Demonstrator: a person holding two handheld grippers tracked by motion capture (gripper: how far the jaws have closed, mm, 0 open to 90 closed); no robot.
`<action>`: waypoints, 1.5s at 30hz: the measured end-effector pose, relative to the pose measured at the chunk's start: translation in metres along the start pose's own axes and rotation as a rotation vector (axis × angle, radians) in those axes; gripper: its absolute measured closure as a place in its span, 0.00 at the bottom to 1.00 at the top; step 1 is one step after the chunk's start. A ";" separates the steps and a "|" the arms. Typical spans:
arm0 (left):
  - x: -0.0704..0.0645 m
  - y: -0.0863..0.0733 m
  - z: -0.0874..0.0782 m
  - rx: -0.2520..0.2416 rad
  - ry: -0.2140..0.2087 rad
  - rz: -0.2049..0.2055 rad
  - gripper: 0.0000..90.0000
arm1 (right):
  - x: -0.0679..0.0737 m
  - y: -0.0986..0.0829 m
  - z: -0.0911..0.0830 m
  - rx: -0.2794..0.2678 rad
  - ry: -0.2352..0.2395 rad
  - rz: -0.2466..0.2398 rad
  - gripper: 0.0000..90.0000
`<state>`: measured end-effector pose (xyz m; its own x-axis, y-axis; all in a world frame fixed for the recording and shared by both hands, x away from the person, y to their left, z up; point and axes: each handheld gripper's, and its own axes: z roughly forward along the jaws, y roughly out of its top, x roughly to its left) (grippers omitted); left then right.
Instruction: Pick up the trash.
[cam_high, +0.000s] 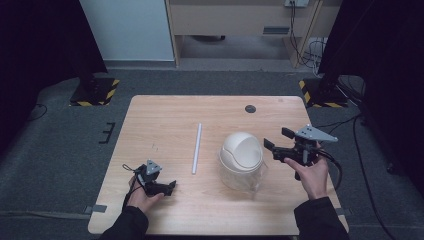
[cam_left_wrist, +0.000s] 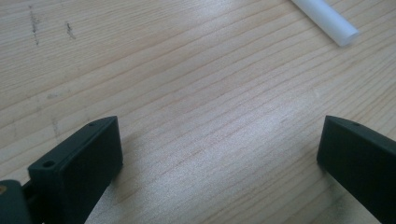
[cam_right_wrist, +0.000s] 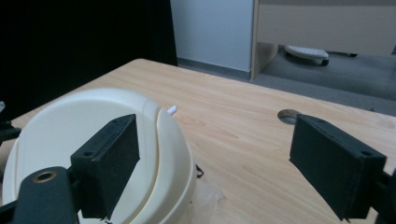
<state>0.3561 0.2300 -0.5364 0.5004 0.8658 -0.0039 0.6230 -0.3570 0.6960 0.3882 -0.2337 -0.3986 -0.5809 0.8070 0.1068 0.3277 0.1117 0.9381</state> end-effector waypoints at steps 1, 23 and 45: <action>0.000 0.000 0.000 0.000 0.000 0.000 0.00 | 0.002 -0.001 0.002 0.005 0.004 -0.003 0.18; 0.000 0.000 0.000 0.000 -0.001 0.001 0.00 | 0.009 -0.027 0.026 0.143 0.043 -0.007 0.20; 0.000 0.002 0.000 0.008 0.000 -0.003 0.00 | -0.001 -0.018 0.012 0.080 0.038 0.070 0.22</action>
<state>0.3569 0.2295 -0.5352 0.4986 0.8668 -0.0057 0.6292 -0.3574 0.6902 0.3917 -0.2293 -0.4192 -0.5813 0.7923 0.1853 0.4266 0.1028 0.8986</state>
